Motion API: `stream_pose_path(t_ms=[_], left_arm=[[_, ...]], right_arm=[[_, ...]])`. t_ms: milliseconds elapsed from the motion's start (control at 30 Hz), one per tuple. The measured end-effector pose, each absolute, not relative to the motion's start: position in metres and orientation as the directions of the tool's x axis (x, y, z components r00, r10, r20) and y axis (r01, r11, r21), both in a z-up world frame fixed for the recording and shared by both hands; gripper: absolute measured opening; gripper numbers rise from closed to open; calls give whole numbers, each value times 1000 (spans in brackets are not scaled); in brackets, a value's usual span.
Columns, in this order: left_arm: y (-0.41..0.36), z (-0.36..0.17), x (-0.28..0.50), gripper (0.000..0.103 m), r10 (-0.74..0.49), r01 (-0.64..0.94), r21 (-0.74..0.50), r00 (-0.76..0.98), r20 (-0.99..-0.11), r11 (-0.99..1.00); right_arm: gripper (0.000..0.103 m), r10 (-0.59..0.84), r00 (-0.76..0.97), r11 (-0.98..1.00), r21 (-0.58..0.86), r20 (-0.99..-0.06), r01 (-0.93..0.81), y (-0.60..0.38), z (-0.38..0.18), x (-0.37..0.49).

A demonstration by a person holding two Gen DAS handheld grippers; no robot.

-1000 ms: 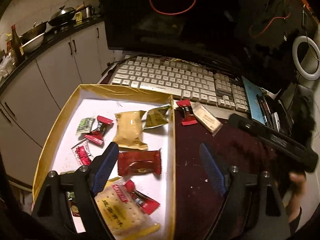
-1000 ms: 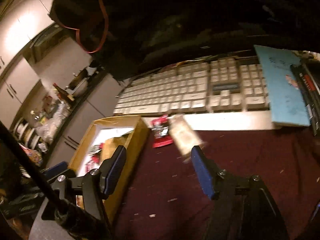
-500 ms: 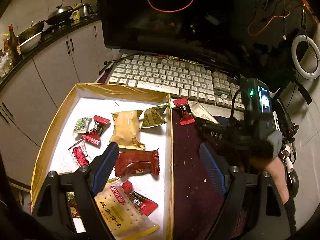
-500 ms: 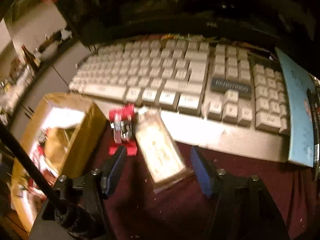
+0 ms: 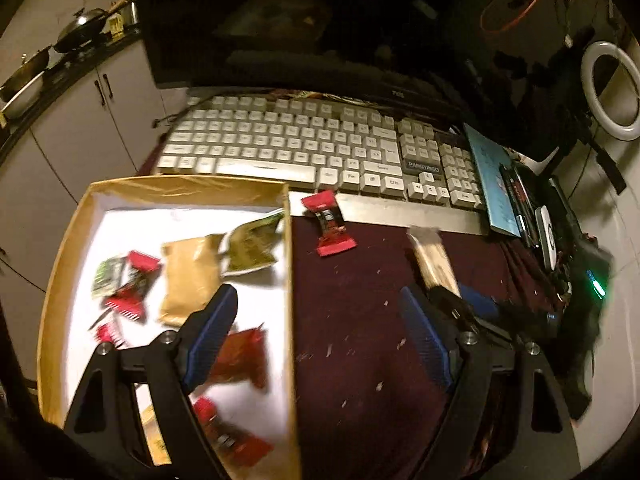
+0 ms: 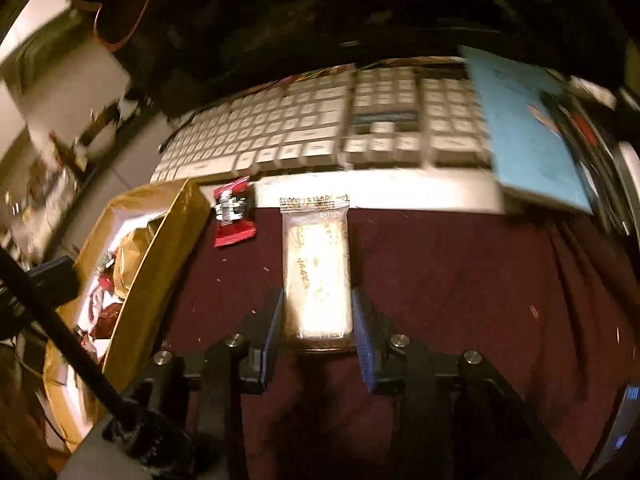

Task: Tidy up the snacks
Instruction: 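Grasp the last red candy with the left gripper while the right holds the pastry bag, then carry the red candy and pastry bag into the tray and release both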

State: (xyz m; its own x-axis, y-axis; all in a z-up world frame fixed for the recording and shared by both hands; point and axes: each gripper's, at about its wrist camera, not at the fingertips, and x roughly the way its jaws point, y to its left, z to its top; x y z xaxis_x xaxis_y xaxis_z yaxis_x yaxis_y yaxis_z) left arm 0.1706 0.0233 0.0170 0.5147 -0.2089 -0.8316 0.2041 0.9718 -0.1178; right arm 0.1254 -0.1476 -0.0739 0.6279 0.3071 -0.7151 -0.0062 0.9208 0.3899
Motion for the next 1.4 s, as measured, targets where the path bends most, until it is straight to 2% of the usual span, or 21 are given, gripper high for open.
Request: stream_pose_path(t_ms=[100, 167, 633, 700, 767, 800, 1000, 1133, 1267, 1400], left_arm=[[4, 4, 188, 83, -204, 209, -115, 477, -855, 971], [-7, -4, 199, 78, -193, 211, -105, 461, -866, 972], [-44, -43, 274, 51, -59, 147, -3, 374, -926, 989], [-45, -51, 278, 43, -42, 133, 6, 355, -934, 991], [-44, -55, 281, 31, -37, 129, 8, 348, -937, 992], [-44, -56, 281, 29, -30, 128, 17, 350, -936, 992], [-37, -53, 273, 26, -75, 144, -26, 348, -934, 989], [-25, -16, 238, 26, -154, 168, -93, 397, -905, 981], [1, 22, 200, 26, -229, 173, -166, 462, -857, 971], [35, 44, 163, 26, -255, 148, -208, 531, -808, 967]], right_arm=[[33, 327, 661, 892, 452, -675, 20, -164, -77, 119], [33, 349, 672, 877, 480, -653, 12, -173, -77, 119], [33, 363, 658, 871, 492, -660, 13, -172, -81, 122], [33, 365, 658, 869, 495, -659, 14, -171, -81, 124], [33, 359, 658, 874, 486, -661, 12, -170, -81, 123], [33, 355, 658, 878, 479, -664, 10, -170, -81, 123], [35, 320, 658, 909, 417, -682, -11, -159, -79, 125], [41, 321, 654, 915, 402, -685, -28, -155, -79, 127], [41, 303, 650, 928, 372, -697, -34, -150, -79, 128], [40, 182, 625, 980, 195, -759, -48, -125, -75, 134]])
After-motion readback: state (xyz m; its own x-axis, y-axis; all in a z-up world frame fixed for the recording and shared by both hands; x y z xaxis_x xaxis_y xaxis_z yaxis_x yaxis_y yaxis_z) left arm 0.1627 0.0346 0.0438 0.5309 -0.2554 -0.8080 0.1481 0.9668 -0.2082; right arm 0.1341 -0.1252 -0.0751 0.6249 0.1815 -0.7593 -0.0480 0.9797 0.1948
